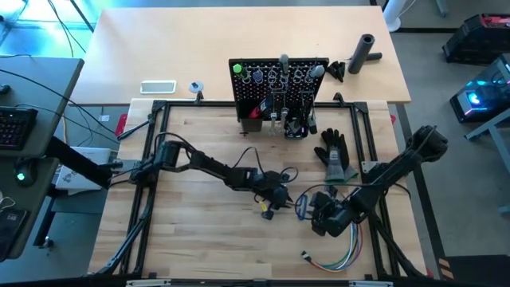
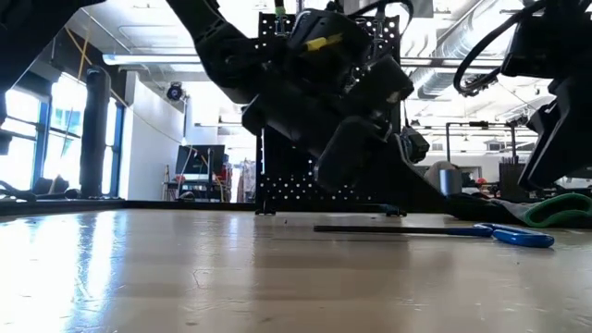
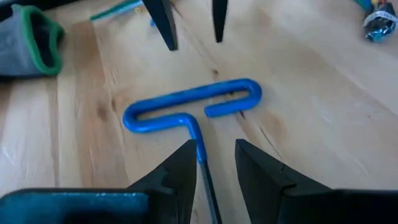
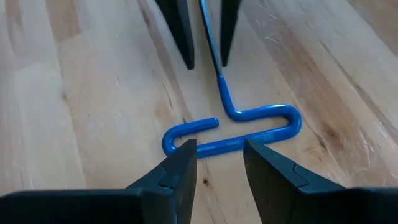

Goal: Hang tools onto peg board
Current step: Put the blue pick tool on the left black bin on the peg board

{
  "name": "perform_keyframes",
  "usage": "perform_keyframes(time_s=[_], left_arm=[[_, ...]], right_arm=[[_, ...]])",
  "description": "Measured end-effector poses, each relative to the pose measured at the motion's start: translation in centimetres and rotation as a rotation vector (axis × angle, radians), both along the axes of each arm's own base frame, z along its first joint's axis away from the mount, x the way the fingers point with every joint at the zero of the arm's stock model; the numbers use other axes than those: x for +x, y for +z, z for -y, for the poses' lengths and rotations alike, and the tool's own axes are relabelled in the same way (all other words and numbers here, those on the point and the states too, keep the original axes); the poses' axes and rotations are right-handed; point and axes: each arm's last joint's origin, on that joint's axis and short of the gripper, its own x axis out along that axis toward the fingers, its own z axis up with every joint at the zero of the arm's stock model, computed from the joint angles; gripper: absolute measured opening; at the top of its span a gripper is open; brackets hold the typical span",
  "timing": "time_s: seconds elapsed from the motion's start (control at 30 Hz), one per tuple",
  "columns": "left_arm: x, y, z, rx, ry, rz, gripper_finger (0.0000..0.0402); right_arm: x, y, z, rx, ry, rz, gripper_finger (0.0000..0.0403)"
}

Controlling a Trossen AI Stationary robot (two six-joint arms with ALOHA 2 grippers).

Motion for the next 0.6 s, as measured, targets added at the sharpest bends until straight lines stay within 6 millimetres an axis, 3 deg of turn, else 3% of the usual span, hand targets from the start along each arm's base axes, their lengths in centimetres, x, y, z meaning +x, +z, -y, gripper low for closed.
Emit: perform_keyframes(time_s=[0.4,0.6], left_arm=[[1.8,-1.4,0.1,0.013,0.043,-0.060,0.0100],[1.7,-1.7,-0.7,0.014,0.060,-0.116,0.0071]], right_arm=[[-0.1,0.0,-0.1,-0.002,-0.002,-0.004,0.0129],[-0.1,0.0,-0.1,-0.003,-0.003,0.002,0.0129]])
